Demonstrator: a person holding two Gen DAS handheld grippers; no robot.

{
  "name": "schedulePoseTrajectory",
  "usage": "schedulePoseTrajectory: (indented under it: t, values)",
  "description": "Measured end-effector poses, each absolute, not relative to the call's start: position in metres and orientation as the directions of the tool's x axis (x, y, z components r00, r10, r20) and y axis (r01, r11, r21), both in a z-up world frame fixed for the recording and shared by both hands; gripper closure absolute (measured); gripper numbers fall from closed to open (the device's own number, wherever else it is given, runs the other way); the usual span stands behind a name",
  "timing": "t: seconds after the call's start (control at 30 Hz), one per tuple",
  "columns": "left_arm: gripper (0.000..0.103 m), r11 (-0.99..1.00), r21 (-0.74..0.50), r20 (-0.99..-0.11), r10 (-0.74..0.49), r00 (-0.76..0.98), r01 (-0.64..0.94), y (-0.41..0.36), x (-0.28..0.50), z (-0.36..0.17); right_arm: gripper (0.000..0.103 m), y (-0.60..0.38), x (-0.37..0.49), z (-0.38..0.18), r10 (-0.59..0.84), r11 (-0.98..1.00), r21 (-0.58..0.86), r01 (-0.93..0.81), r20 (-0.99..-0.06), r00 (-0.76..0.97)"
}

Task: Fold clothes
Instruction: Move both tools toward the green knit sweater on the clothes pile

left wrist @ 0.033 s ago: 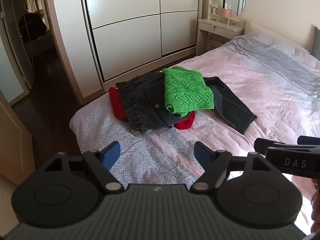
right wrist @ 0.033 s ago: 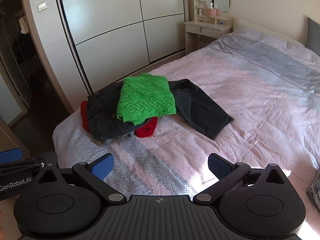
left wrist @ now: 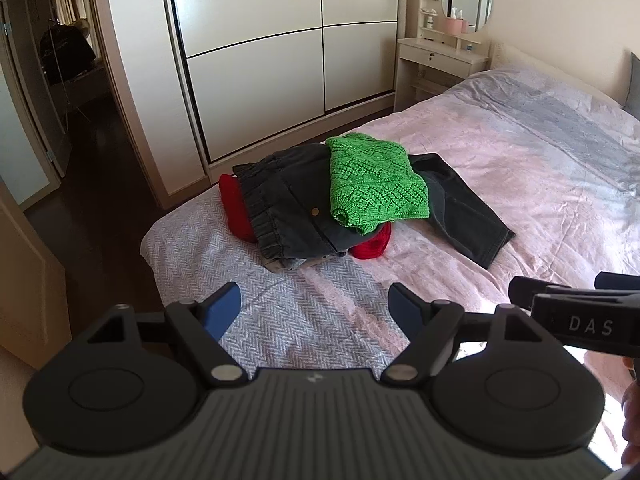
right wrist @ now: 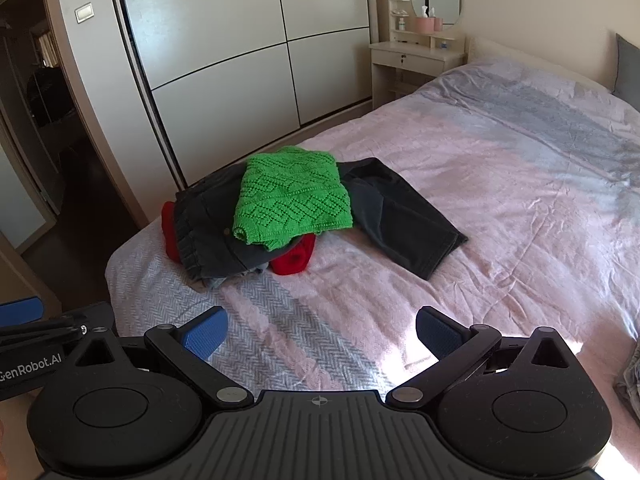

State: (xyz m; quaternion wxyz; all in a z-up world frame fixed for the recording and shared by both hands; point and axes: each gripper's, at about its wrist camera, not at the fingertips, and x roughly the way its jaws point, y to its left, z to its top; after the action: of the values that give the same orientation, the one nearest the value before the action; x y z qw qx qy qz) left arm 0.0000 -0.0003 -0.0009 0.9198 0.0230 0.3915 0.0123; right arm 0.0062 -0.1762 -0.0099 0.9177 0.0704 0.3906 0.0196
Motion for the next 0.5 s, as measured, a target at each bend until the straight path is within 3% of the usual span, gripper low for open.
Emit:
schedulePoseTrajectory:
  t: [0.2, 0.5]
  values:
    - [0.025, 0.998, 0.056, -0.719, 0.038, 0.694, 0.003, -0.002, 0.000, -0.005, 0.001, -0.185, 0.021, -0.015, 0.125, 0.986, 0.164, 0.003, -0.763, 0.635]
    - [0.025, 0.998, 0.061, -0.717, 0.034, 0.696, 0.015, -0.004, 0.000, -0.010, 0.001, -0.195, 0.017, -0.015, 0.147, 0.985, 0.169, -0.035, -0.719, 0.679]
